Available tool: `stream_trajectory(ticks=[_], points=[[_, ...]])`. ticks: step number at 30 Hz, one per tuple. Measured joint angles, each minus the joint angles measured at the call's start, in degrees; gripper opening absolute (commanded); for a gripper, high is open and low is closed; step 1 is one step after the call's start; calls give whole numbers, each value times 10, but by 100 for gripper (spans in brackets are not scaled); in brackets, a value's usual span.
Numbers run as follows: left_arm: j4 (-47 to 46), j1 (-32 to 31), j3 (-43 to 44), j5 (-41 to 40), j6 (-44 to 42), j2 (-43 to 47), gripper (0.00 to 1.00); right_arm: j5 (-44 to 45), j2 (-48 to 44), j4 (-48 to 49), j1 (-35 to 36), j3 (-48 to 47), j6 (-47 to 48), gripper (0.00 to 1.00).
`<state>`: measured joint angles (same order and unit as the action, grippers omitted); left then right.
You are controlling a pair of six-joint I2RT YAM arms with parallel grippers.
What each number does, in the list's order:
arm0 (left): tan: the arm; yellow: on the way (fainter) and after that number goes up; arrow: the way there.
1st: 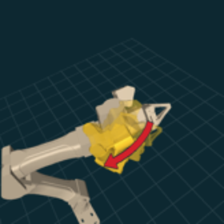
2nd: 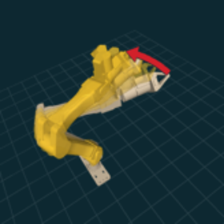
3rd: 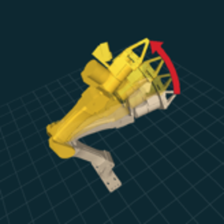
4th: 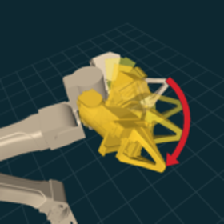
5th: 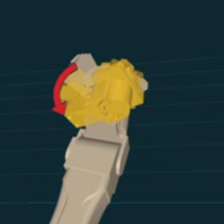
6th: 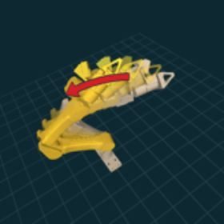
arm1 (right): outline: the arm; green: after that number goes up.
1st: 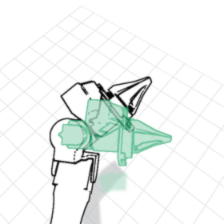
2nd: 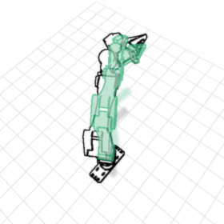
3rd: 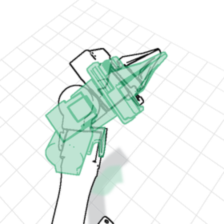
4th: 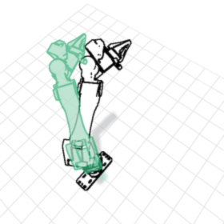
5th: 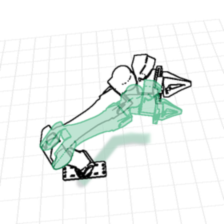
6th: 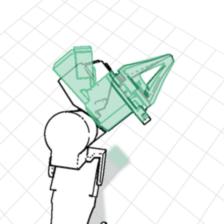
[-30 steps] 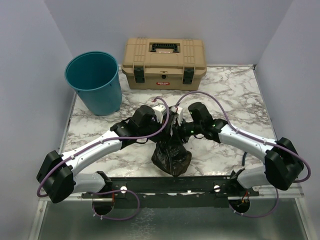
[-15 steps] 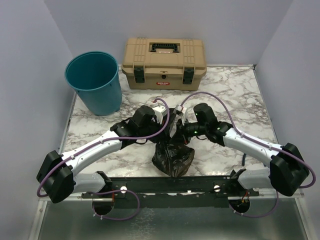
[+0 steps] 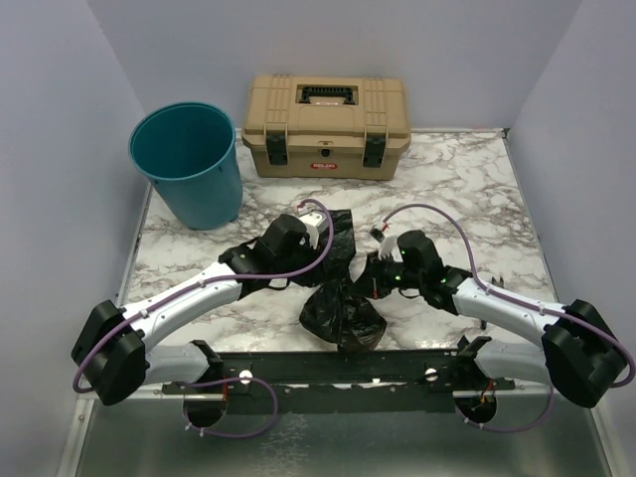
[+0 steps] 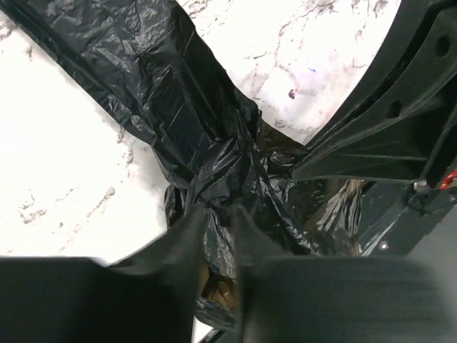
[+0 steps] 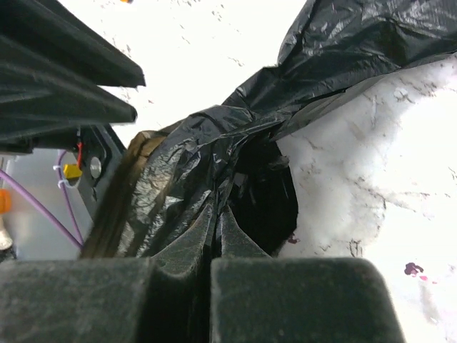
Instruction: Put the trash bags into the trash bin
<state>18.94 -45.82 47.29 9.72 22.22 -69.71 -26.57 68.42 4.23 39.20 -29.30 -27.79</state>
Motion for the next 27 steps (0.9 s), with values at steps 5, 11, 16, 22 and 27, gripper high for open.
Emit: stream_trajectory(ticks=[5, 11, 16, 22, 27], points=[[-16, 0, 0, 25, 0, -11, 47, 0, -2, 22, 0, -1, -13, 1], [-40, 0, 12, 96, -8, -53, 47, 0, -2, 28, 0, -1, -18, 1], [-45, 0, 24, 143, -31, -91, 36, 0, -2, 31, 0, -1, -18, 1], [-43, 0, 43, 147, -52, -129, 10, 0, -7, 31, 0, -2, -18, 1], [-40, 0, 50, 144, -62, -137, 0, 0, -16, 31, 0, -2, -18, 1]])
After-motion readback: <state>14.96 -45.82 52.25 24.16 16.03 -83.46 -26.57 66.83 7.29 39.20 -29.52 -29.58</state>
